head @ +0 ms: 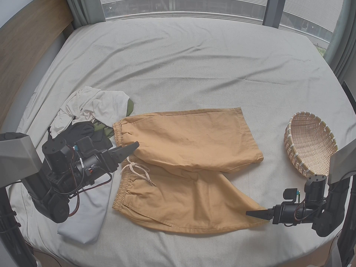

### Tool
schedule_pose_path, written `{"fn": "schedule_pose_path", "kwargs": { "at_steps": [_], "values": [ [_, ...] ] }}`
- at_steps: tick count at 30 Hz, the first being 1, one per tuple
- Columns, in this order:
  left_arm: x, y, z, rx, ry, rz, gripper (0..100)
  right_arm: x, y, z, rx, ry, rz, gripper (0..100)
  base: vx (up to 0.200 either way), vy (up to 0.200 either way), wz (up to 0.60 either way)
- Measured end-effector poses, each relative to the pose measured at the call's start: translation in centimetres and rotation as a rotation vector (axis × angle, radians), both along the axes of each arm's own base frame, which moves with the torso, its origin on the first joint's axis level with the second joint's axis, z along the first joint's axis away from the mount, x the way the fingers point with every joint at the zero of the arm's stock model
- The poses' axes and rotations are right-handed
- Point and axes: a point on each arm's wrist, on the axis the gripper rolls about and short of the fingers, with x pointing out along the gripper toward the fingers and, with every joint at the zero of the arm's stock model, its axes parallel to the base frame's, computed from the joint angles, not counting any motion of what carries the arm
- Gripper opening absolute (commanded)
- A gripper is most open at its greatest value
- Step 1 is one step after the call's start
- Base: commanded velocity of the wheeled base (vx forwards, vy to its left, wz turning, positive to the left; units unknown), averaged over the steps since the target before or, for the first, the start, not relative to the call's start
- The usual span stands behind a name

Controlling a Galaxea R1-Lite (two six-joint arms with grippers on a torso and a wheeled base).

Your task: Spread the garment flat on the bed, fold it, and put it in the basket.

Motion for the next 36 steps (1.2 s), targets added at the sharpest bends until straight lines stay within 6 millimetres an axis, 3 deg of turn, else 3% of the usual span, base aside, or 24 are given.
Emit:
{"fn": "schedule_pose_path", "kwargs": {
  "at_steps": [9, 15, 28, 36],
  "values": [
    [0.1, 0.0, -0.2, 0.002, 0.005, 0.0, 100, -0.2, 1.7, 3.5, 0.131, -0.016, 0.011, 100, 0.0, 0.0, 0.0],
    [0.1, -0.1, -0.3, 0.003, 0.009, 0.0, 100, 0.0, 2.3, 4.6, 0.15, -0.065, 0.023, 100, 0.0, 0.0, 0.0],
    [0.1, -0.3, -0.5, 0.004, 0.014, -0.007, 100, 3.2, 1.0, 1.1, 0.117, 0.007, -0.082, 100, 0.0, 0.0, 0.0],
    [0.1, -0.3, -0.5, 0.005, 0.015, -0.008, 100, 4.0, 0.9, -0.4, 0.117, 0.047, -0.088, 100, 0.0, 0.0, 0.0]
  ]
}}
